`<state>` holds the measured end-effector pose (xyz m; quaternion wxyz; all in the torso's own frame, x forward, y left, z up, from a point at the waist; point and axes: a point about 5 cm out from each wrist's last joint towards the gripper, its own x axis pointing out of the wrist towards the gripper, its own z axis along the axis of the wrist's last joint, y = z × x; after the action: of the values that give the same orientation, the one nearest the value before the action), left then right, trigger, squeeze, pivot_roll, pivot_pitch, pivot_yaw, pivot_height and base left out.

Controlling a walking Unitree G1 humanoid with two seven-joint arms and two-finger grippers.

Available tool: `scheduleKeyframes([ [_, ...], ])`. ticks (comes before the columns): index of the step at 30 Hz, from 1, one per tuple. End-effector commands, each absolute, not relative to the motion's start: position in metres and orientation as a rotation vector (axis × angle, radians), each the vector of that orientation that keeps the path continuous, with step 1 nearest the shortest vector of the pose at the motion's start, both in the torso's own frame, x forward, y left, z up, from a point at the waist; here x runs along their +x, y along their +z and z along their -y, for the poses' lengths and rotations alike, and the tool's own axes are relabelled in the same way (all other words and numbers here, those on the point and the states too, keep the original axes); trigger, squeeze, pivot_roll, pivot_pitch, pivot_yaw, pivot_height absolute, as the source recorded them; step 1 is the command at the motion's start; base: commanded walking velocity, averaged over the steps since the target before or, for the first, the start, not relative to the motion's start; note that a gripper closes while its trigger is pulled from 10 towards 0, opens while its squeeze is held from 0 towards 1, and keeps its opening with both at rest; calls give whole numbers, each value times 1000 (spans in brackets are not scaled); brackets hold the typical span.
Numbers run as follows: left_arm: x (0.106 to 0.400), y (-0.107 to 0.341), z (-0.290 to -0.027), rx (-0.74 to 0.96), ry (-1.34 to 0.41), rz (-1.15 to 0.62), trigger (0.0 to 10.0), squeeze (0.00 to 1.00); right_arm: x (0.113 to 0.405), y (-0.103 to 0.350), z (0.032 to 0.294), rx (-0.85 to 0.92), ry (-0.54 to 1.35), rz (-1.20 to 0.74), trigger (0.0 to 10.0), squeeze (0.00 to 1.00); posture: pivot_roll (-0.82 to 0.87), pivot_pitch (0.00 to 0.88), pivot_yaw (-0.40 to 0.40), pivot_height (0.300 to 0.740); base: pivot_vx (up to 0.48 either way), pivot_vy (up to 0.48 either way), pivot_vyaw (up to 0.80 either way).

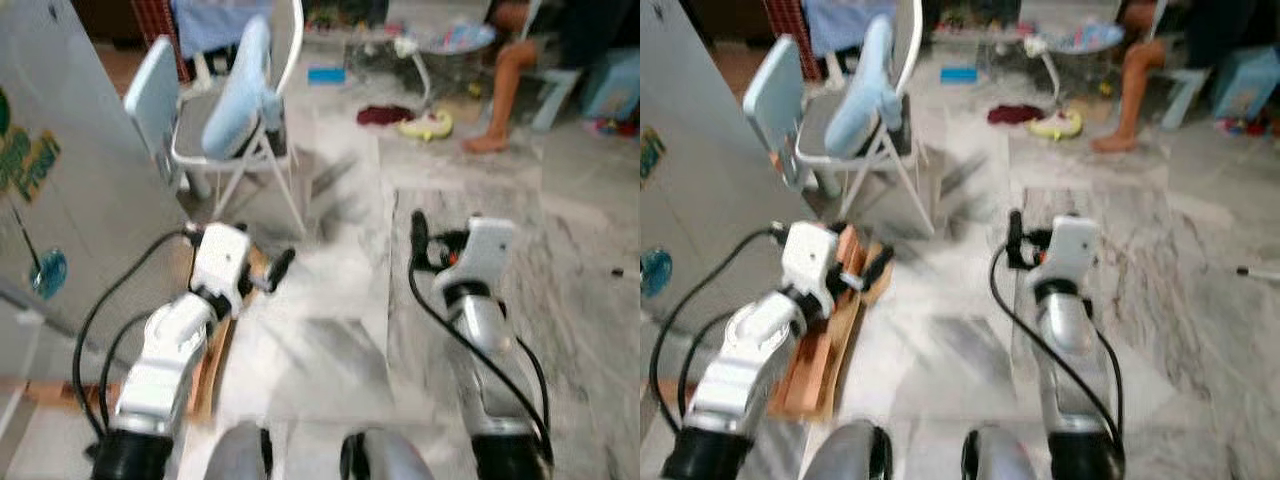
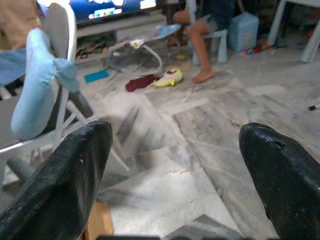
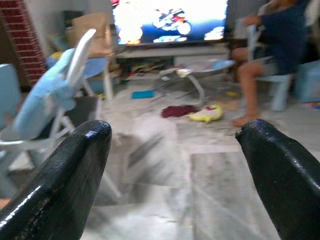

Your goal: Restocking fridge

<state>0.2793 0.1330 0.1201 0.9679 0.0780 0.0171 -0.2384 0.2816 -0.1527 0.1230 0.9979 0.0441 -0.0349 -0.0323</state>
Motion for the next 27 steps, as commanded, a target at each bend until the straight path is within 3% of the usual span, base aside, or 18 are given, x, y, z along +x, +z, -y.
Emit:
scheduleKeyframes([
  [1,280,121,-138,180,-470,-38,10000,0,282,123,146,93,-45,73,10000,0,-10,124,-32,740,0,0,0],
  [12,276,114,-157,177,-396,-59,10000,0,284,121,153,75,-58,62,10000,0,-9,110,-40,740,0,23,0],
  [27,260,108,-164,190,-394,-82,10000,0,287,117,152,70,-55,48,10000,0,4,104,-47,740,0,461,0],
])
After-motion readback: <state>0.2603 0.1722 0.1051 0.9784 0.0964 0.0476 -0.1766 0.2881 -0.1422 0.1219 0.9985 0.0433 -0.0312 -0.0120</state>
